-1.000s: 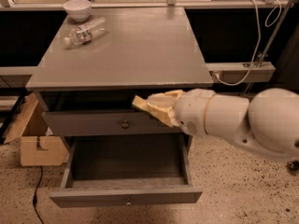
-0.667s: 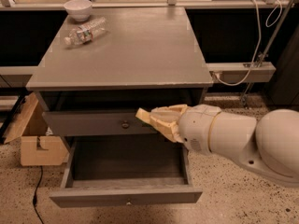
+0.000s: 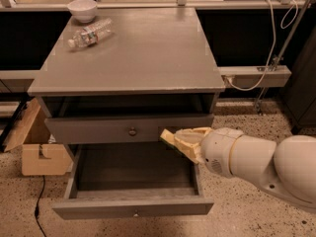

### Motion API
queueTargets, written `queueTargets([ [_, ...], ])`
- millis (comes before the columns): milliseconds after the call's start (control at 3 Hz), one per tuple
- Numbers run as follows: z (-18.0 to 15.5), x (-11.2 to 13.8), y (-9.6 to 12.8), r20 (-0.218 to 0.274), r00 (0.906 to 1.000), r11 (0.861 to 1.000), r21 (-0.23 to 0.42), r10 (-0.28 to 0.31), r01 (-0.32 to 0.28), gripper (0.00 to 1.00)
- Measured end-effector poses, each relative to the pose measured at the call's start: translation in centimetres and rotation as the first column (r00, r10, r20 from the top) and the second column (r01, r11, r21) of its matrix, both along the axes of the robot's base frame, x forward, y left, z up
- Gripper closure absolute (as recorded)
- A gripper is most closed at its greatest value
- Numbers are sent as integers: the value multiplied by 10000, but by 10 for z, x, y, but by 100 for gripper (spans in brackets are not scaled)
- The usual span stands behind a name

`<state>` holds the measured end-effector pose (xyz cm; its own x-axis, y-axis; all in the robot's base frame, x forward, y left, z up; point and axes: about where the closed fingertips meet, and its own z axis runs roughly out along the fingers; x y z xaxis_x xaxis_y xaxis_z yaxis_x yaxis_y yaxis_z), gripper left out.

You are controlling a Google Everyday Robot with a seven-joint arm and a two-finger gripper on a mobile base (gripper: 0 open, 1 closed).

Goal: Place sponge into middle drawer

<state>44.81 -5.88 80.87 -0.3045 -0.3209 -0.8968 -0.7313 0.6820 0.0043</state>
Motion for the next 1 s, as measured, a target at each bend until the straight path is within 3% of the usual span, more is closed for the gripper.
queueTargets([
  [333,-29,7,12,-431,9983,9988,275,404,-393,100],
  [1000,-150,37,80,-1836,9661,9810,1016,1817,-1652,100],
])
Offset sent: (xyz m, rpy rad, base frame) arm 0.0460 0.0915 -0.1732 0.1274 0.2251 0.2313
